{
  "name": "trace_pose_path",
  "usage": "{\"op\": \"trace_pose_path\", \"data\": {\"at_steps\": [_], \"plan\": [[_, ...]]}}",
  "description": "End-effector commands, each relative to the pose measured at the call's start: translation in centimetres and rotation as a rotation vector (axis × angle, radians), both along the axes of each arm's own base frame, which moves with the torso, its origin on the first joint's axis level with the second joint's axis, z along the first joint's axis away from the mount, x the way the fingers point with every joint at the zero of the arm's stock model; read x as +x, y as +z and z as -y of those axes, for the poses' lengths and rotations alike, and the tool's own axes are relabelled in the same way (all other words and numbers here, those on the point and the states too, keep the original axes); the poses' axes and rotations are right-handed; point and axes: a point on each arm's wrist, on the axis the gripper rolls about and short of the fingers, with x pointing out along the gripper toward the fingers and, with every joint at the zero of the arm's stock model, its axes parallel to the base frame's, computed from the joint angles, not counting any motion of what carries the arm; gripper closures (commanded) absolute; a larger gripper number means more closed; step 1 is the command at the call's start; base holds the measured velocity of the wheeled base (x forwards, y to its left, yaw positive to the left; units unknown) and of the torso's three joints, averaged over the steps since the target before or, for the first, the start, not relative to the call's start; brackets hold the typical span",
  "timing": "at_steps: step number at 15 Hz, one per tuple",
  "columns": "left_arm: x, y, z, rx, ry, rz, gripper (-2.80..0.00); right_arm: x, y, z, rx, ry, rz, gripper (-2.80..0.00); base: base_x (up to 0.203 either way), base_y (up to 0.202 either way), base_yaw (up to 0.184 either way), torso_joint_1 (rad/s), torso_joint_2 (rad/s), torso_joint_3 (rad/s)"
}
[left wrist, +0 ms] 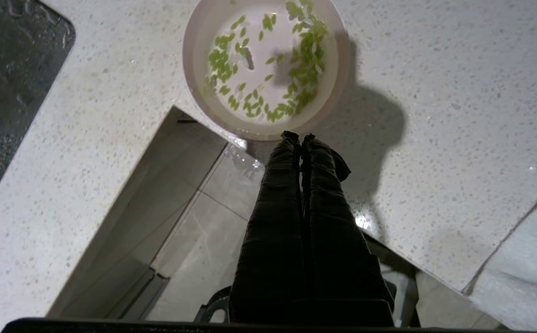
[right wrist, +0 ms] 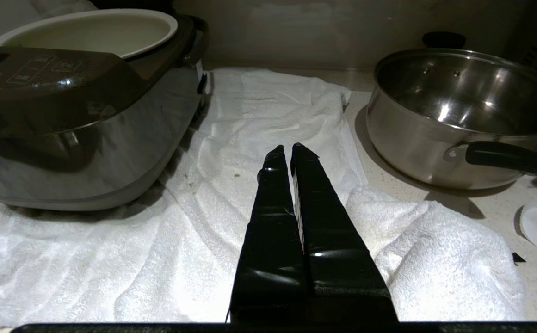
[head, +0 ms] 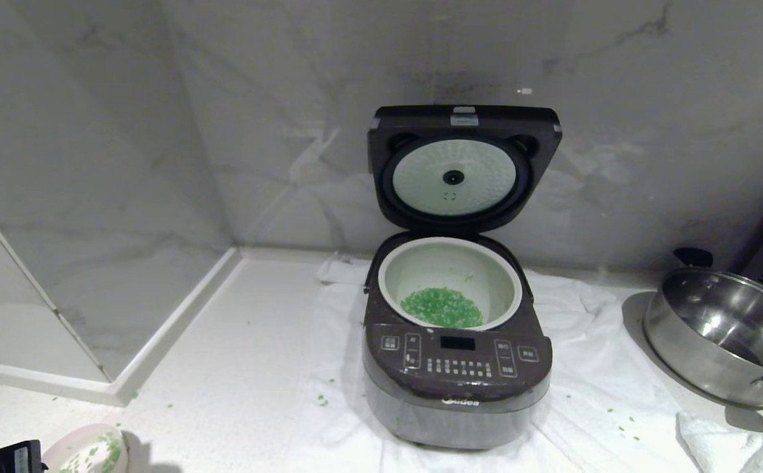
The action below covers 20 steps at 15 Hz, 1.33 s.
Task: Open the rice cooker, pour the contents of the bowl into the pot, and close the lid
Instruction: Pick up the bowl on the table
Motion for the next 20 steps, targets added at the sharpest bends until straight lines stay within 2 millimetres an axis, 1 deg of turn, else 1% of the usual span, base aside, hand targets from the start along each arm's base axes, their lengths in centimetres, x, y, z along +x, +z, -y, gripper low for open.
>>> {"op": "trace_pose_path", "data": {"at_steps": [1,5,12,15,18,20], "plan": [[-0.1,-0.1,0.0,-0.005,-0.002,-0.001,0.00,0.0,0.0,0.0,0.000,0.000,0.000,0.00,0.000,0.000,0.000,-0.061,0.20,0.061],[0.1,0.0,0.0,-0.005,-0.003,0.002,0.00,0.0,0.0,0.0,0.000,0.000,0.000,0.00,0.000,0.000,0.000,-0.003,0.01,0.007],[-0.3,0.1,0.2,-0.029,-0.023,0.024,0.00,0.0,0.0,0.0,0.000,0.000,-0.001,0.00,0.000,0.000,0.000,0.000,0.00,0.000],[-0.3,0.4,0.2,-0.033,-0.032,0.041,0.00,0.0,0.0,0.0,0.000,0.000,0.000,0.00,-0.109,0.000,-0.001,0.017,0.01,0.000],[0.0,0.3,0.1,-0.043,-0.037,0.043,0.00,0.0,0.0,0.0,0.000,0.000,0.000,0.00,0.000,0.000,0.000,0.000,0.00,0.000],[0.8,0.3,-0.2,-0.043,-0.030,0.075,0.00,0.0,0.0,0.0,0.000,0.000,-0.001,0.00,0.000,0.000,0.000,0.000,0.00,0.000]]}}
